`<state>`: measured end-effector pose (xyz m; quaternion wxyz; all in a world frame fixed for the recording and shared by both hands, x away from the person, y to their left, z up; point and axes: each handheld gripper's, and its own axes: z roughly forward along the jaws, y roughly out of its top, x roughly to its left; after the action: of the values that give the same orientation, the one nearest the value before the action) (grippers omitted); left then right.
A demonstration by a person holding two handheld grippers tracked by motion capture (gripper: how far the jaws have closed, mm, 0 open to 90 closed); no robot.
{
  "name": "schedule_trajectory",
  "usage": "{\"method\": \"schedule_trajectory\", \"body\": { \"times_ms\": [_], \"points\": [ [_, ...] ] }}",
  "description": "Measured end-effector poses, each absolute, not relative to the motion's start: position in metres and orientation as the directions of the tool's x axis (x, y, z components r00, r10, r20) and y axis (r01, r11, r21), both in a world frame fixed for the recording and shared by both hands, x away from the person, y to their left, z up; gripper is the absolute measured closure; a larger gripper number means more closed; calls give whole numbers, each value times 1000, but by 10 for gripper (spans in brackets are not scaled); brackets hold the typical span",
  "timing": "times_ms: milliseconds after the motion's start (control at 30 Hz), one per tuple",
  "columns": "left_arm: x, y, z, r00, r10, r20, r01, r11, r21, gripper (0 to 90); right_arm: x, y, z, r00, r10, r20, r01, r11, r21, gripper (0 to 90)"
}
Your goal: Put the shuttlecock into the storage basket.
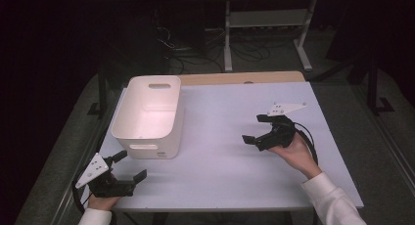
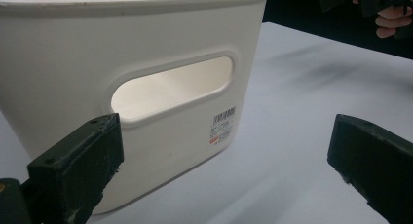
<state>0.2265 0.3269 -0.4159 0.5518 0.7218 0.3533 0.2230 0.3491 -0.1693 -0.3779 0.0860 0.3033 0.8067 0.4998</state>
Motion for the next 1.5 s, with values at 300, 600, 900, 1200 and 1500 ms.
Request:
{"method": "schedule_trajectory", "body": {
  "times_ms": [300,600,900,1200,1500],
  "points": [
    [227,327,-416,654,754,-65,262,-145,954,0,344,-175,-383,-797,583,158,409,328,851,0],
    [226,327,-416,654,753,-68,261,-141,955,0,340,-184,-388,-785,596,167,411,300,861,0],
    [226,327,-416,653,753,-83,263,-123,957,0,335,-195,-394,-773,611,170,413,282,866,0],
    [226,327,-415,653,753,-80,260,-124,958,0,330,-206,-403,-760,625,178,423,267,866,0],
    [225,328,-415,655,752,-74,257,-130,958,0,323,-217,-406,-747,643,169,408,244,880,0]
  ]
}}
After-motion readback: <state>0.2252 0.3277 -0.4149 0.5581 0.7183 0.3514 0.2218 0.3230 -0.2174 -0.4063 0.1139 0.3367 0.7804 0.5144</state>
